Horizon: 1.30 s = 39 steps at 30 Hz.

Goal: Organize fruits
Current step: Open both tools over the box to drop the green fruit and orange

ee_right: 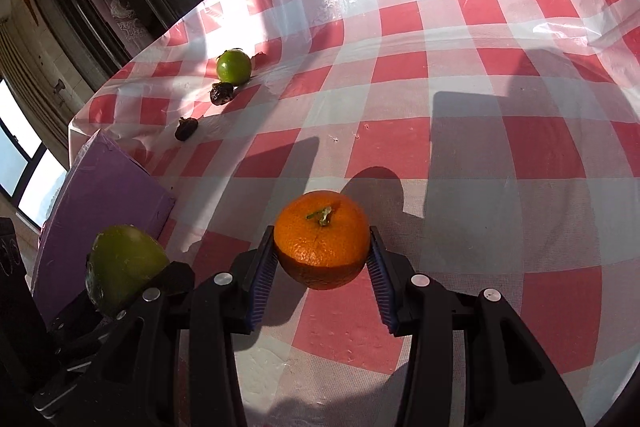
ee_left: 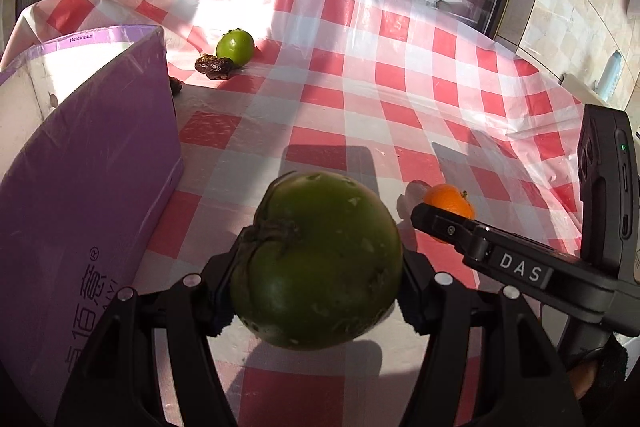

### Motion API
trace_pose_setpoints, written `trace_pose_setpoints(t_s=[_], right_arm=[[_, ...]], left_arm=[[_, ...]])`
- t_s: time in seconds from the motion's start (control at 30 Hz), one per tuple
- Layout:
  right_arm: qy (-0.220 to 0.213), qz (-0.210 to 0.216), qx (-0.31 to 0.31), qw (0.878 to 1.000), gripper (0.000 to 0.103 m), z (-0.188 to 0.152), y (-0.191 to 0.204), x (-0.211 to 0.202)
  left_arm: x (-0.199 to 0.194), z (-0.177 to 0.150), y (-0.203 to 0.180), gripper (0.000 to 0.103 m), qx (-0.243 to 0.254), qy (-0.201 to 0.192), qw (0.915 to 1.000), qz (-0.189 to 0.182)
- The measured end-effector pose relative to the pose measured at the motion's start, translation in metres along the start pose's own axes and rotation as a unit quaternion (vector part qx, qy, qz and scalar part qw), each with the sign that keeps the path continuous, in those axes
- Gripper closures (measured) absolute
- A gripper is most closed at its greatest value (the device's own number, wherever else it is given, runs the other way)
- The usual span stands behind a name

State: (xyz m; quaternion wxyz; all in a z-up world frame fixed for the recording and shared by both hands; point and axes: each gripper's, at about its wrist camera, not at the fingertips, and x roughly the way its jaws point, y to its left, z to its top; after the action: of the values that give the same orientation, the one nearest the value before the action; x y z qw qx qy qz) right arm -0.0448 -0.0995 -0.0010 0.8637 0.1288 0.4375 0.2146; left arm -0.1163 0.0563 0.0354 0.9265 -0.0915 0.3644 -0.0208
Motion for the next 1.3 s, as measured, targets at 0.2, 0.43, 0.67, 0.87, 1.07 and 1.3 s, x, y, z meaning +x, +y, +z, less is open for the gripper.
trace_pose_setpoints(t_s=[0.2, 0.43, 0.67, 0.87, 1.07, 1.3], right_arm=[[0.015, 0.020, 0.002, 1.000, 0.059, -0.002, 0.013, -0.011], [0.008, 0.071, -0.014, 0.997, 0.059, 0.003, 0.046, -0.032], [0.002, 0.118, -0.074, 0.990, 0.059, 0.009, 0.109, -0.045], [-0.025, 0.178, -0.159, 0.971, 0.059, 0.016, 0.189, -0.061], [-0.016, 0.212, -0.241, 0.947, 0.059, 0.019, 0.263, -0.048], [0.012, 0.190, -0.298, 0.935, 0.059, 0.022, 0.293, -0.009]], left_arm=[[-0.040, 0.008, 0.002, 0.039, 0.003, -0.023, 0.9997, -0.012], [-0.095, 0.025, 0.022, 0.039, -0.020, -0.064, 0.9973, -0.030], [-0.149, 0.046, 0.056, 0.039, -0.023, -0.115, 0.9931, -0.009], [-0.178, 0.061, 0.109, 0.039, -0.044, -0.138, 0.9886, 0.042], [-0.171, 0.069, 0.169, 0.039, -0.066, -0.108, 0.9846, 0.120], [-0.140, 0.069, 0.224, 0.039, -0.100, -0.032, 0.9808, 0.164]])
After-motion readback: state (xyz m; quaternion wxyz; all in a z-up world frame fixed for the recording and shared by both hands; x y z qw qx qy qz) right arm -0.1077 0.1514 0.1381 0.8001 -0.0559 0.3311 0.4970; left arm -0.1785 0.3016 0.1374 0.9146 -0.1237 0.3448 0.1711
